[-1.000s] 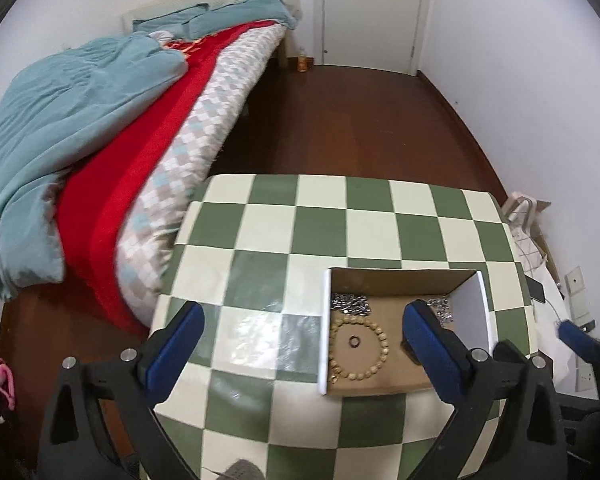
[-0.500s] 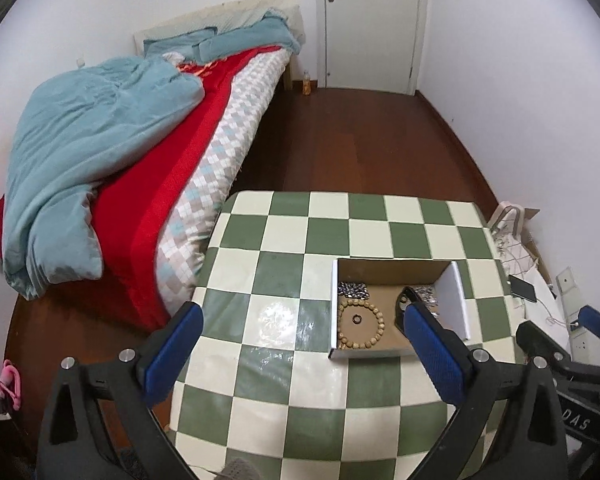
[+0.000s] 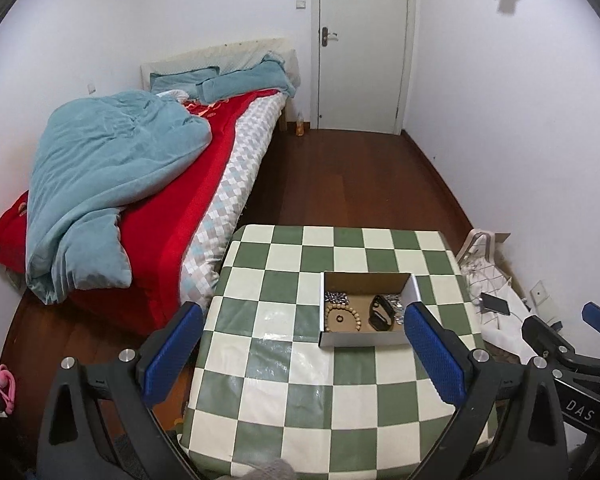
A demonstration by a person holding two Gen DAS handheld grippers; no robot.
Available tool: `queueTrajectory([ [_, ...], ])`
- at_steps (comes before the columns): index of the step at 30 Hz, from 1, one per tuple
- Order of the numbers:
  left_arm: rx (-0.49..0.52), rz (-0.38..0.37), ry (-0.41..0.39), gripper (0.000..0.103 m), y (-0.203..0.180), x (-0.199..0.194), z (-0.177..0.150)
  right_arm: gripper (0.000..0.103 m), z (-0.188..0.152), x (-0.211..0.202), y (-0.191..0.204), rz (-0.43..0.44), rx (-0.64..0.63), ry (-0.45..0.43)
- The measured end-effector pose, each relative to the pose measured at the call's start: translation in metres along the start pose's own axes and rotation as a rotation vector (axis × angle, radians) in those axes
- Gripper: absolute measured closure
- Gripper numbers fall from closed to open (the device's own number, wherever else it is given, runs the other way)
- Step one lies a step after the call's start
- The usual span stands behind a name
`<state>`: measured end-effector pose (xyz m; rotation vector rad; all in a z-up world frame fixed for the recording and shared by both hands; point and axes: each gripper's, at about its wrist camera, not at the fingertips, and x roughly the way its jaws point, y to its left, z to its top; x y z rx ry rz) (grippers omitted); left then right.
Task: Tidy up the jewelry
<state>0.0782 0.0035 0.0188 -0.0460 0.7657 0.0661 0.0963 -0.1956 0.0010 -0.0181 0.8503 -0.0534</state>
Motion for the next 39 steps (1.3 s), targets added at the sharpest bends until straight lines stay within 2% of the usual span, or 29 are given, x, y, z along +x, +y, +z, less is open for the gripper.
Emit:
queueTrajectory([
  [9,0.011,-0.041,-0.027,0.0,-0.004,-0.047,-0.01,0.0,-0.017,-0.073,-0.005,-0.006,-0.002,-0.073],
  [18,0.011,-0.045,-0.019,0.0,-0.003,-0.07,-0.011,0.0,-0.026,-0.113,-0.008,0.014,-0.006,-0.094],
  [26,0.01,-0.024,0.004,0.0,-0.006,-0.062,-0.001,0.0,-0.017,-0.11,-0.01,0.008,-0.012,-0.085],
  [39,-0.003,0.009,0.054,0.0,-0.01,-0.026,0.014,0.0,0.016,-0.072,0.002,-0.01,-0.031,-0.041],
])
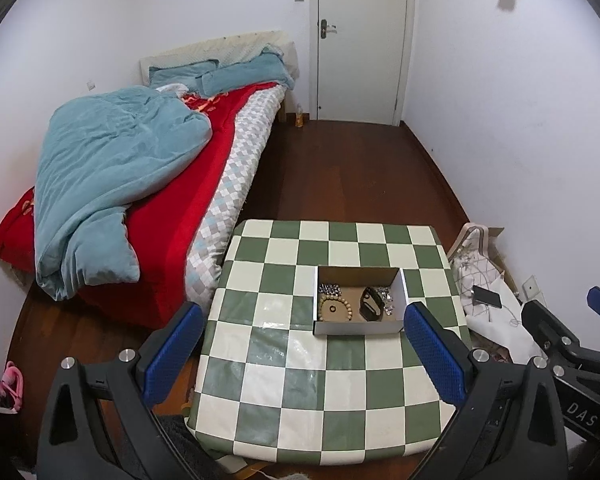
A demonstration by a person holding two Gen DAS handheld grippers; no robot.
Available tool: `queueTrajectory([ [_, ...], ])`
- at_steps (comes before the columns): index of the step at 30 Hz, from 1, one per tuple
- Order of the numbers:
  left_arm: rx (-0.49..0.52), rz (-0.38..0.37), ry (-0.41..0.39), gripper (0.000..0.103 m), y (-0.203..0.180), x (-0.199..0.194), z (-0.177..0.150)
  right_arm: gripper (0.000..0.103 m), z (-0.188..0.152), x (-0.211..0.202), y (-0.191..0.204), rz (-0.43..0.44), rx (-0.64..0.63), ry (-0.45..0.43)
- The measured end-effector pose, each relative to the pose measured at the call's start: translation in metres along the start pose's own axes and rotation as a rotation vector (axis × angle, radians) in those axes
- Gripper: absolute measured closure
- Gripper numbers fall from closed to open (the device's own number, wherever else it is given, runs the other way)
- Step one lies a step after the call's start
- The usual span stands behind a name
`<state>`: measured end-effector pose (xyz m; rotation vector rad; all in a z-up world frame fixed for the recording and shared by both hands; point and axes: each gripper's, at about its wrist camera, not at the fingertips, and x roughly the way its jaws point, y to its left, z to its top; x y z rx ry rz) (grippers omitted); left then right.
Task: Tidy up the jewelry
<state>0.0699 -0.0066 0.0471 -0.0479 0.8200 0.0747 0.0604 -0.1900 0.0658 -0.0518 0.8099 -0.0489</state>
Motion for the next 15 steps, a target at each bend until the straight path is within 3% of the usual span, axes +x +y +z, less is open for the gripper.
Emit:
queueTrajectory([
  [15,-0.006,0.029,0.025,0.0,0.002,0.015,0.002,0.0,0.003,0.041,0.004,-0.012,-0.008,0.064],
])
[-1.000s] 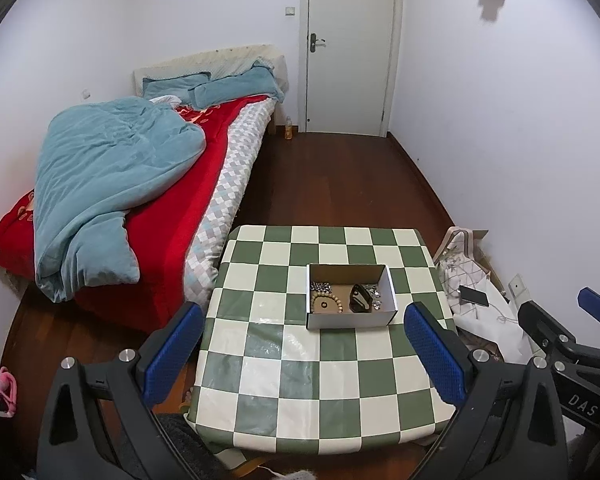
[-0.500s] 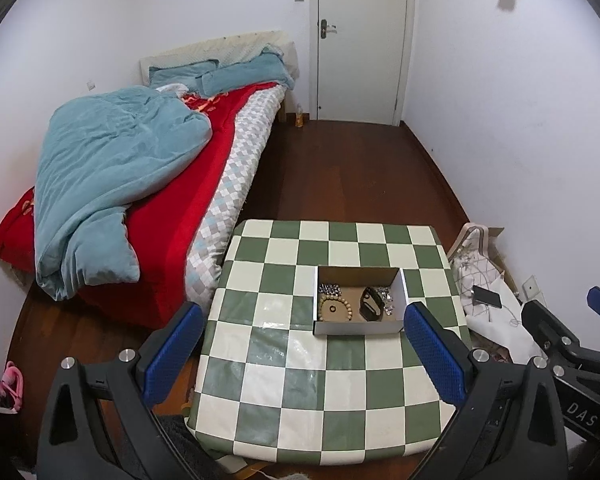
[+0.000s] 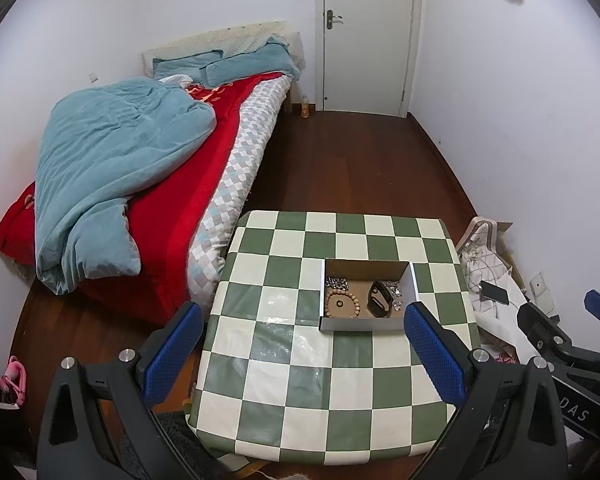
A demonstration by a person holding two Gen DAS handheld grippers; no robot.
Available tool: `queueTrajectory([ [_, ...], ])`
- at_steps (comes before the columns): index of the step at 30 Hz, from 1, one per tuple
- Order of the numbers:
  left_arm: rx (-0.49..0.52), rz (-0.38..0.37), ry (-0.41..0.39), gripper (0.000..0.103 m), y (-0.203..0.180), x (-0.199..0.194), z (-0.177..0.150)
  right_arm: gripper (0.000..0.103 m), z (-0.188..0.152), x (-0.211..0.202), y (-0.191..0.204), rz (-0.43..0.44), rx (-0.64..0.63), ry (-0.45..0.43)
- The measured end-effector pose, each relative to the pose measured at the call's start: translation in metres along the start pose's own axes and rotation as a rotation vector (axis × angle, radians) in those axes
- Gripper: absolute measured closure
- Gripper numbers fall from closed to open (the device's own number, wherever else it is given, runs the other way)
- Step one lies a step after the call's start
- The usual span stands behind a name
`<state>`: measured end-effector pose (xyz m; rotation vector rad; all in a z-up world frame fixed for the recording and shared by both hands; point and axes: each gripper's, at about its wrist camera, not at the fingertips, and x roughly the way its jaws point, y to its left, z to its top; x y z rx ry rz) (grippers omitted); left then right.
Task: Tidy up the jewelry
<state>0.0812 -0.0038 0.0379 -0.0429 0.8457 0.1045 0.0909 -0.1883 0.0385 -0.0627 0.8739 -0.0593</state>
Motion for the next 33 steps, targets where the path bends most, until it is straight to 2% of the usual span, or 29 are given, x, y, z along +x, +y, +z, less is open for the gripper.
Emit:
queueTrajectory([
  [33,-0.007,0.015,-0.008,0.0,0.0046,-0.0023,-0.001,0.0,0.0009,-0.0038,0.0064,0.02,-0.008,-0.001],
])
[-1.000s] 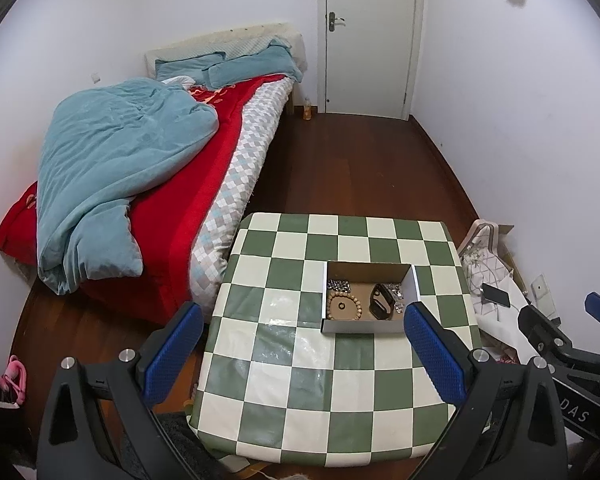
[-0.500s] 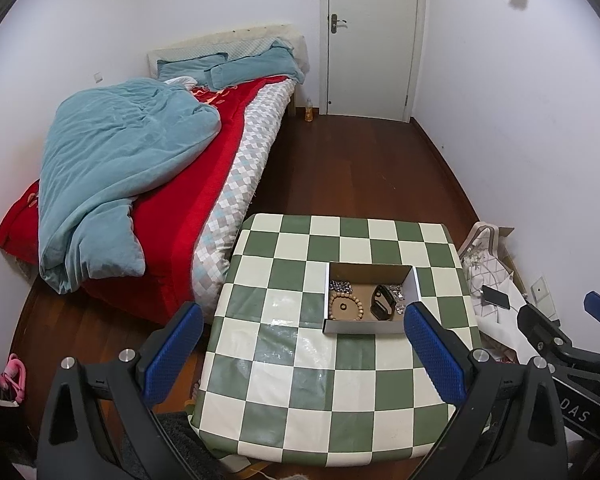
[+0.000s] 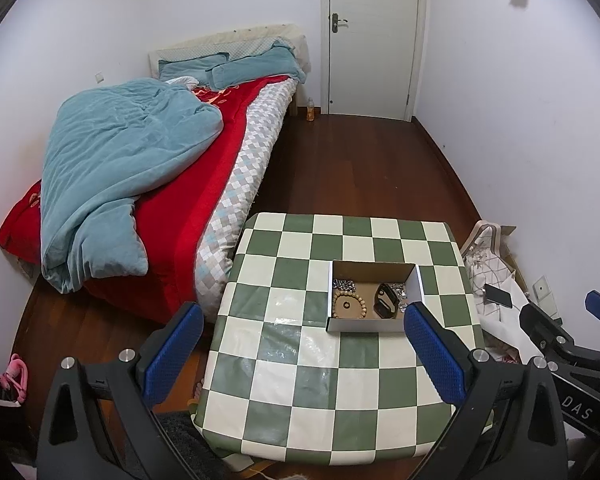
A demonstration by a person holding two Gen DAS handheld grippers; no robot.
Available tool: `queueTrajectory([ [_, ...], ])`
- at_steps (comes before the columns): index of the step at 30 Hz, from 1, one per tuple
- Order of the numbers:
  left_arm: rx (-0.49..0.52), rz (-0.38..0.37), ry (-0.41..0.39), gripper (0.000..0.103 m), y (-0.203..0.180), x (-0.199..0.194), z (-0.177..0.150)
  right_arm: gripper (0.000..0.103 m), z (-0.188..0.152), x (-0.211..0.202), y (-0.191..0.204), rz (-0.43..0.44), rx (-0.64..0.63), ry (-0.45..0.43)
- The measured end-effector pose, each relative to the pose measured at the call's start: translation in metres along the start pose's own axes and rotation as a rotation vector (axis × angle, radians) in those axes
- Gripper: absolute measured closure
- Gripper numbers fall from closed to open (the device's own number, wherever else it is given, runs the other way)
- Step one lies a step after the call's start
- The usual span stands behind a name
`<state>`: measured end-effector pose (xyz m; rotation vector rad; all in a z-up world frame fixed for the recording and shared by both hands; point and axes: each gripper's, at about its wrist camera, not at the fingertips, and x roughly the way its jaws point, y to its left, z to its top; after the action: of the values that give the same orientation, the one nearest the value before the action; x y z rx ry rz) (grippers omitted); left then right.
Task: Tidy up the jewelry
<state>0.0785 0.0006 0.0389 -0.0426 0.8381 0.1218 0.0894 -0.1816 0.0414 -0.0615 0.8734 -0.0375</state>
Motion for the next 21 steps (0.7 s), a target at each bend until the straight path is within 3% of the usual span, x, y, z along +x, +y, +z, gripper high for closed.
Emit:
queueTrajectory([
  [21,0.003,0.003,-0.001,0.0,0.0005,-0.0016,-0.0033,0.0,-0.0008,-0.0009,0.0008,0.001,0.0,0.0],
])
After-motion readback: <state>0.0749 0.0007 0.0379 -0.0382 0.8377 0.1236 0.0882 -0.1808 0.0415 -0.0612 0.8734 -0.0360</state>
